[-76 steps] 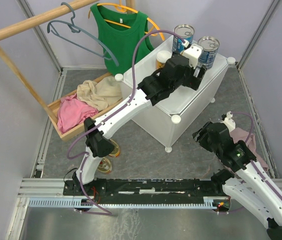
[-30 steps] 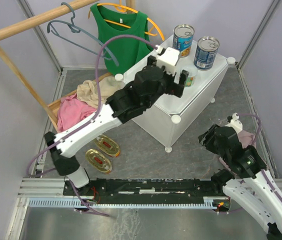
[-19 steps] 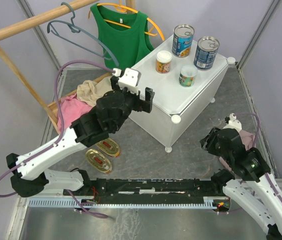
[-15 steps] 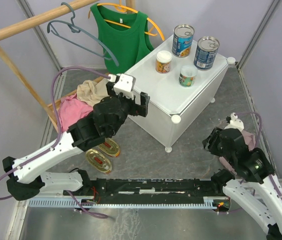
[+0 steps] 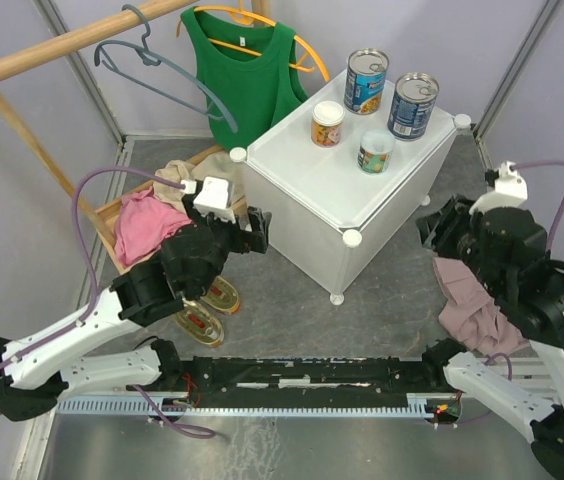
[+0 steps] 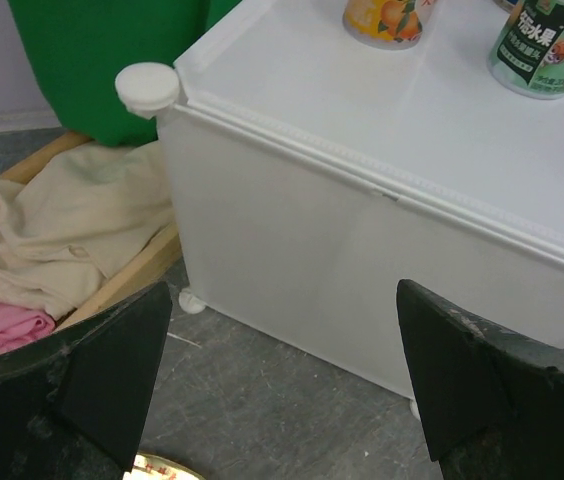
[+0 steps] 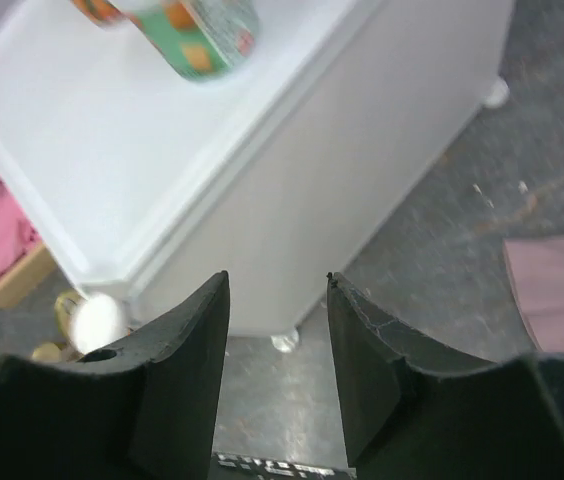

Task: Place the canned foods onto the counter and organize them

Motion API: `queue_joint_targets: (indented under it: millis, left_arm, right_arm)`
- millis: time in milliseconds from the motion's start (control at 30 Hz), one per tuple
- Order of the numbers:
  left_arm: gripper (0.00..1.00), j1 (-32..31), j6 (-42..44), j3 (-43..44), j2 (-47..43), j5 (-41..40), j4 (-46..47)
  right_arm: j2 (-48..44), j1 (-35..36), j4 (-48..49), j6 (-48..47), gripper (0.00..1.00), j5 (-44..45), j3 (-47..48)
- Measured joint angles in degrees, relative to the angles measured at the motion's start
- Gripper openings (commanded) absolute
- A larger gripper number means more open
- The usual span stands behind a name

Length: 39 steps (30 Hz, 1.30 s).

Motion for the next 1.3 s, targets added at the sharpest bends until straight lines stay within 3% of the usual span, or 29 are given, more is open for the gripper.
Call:
queue_joint_targets:
  millis: [367,500,700,967,1300]
  left_arm:
    - [0.99,0.0,-4.3,-3.0,-3.2,-5.5,-3.9]
    - [0.99,0.0,-4.9,-3.0,-4.3,-8.3,-4.9]
    - [0.99,0.0,-4.9,-3.0,-6.3,-11.8,-6.7]
    - [0.99,0.0,-4.7,-1.7,-9.2,-16.9,-7.3]
    - [0.99,0.0,-3.5,-1.4,-15.4,-20.6,-5.8]
  right_arm:
    - [19.5,2.2,11.3,-3.9,0.53,-9.9,17.7]
    - [25.5,8.5,13.4,-5.4,0.53,-10.6,20.9]
    - [34.8,23.5,14.8,-9.0,0.54,-6.5,26.2]
    - [41.6,36.3,17.8,-12.4,0.64,-0.8,25.3]
    - [45.8,43.2,23.3,-12.9,0.82,1.7,13.8]
